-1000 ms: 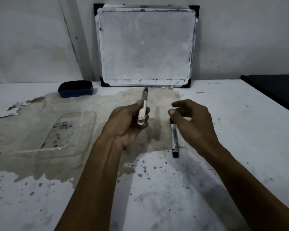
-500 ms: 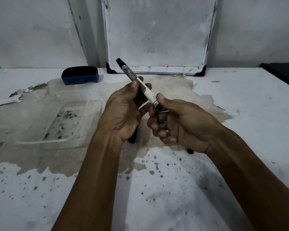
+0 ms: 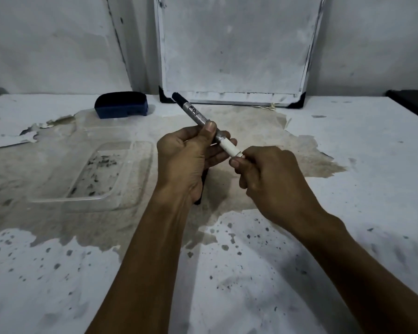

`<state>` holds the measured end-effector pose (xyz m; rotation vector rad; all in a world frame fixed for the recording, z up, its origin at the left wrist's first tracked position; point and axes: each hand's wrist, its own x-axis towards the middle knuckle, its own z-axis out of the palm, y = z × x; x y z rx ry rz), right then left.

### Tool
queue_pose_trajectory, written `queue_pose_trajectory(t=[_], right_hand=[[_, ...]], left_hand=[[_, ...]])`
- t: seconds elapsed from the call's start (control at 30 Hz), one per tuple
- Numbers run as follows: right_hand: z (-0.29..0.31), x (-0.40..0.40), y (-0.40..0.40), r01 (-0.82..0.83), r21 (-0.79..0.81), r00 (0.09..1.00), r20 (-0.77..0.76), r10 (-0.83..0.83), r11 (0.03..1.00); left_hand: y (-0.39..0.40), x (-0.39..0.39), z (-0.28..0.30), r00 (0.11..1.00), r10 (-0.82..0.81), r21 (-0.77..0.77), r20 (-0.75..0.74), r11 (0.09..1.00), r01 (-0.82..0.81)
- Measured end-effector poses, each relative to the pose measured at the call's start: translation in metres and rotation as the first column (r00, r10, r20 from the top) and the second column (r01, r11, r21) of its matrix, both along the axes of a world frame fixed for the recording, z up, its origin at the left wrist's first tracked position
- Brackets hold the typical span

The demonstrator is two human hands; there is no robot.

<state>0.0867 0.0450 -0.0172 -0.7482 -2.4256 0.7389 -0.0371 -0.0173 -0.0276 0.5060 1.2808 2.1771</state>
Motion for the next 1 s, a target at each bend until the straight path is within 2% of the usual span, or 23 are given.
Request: queue_pose_trajectory(t=[0.17,0.33,0.43,0.5,0.57,0.67,0.77,0.93,1.0], right_hand=[[-0.009,-0.001,0.0,0.095,0.215,0.995,0.014,-0.1,0.972],[-0.012,0.002,0.001,0.139,0.316,0.989,0.003,-0.147,0.938],[-0.008,0.007,0.006,0.146,0.332,0.989,-0.016,-0.149,0.932],[-0.004,0.013,0.009,0.175,0.307,0.984,-0.081,-0.157,0.936],[-0.003,0.02,0.018,0.255,0.298,0.967,-0.092,-0.238,0.92],[-0.005,0.03,0.036,0.401,0.296,0.893,0.087,-0.442,0.867],[-0.013,0.038,0.048,0.453,0.239,0.817,0.275,-0.507,0.859],[-0.021,0.037,0.054,0.464,0.196,0.807,0.308,-0.504,0.864],[-0.021,0.036,0.054,0.46,0.201,0.806,0.315,-0.502,0.865]], left_hand=[[0.004,0.009,-0.002,0.993,0.106,-0.028,0.049,0.994,-0.105],[0.007,0.02,-0.005,0.971,0.232,-0.113,0.05,0.968,-0.226],[0.006,0.018,-0.006,0.951,0.299,-0.115,0.083,0.951,-0.289],[0.005,0.014,-0.006,0.946,0.31,-0.102,0.097,0.948,-0.3],[0.003,0.011,-0.007,0.952,0.295,-0.09,0.085,0.954,-0.287],[0.003,0.01,-0.012,0.963,0.269,-0.112,-0.004,0.957,-0.268],[0.004,0.014,-0.016,0.956,0.234,-0.176,-0.179,0.948,-0.265],[0.01,0.022,-0.028,0.85,0.088,-0.353,-0.519,0.884,-0.307],[0.01,0.024,-0.029,0.834,0.071,-0.372,-0.548,0.872,-0.319]])
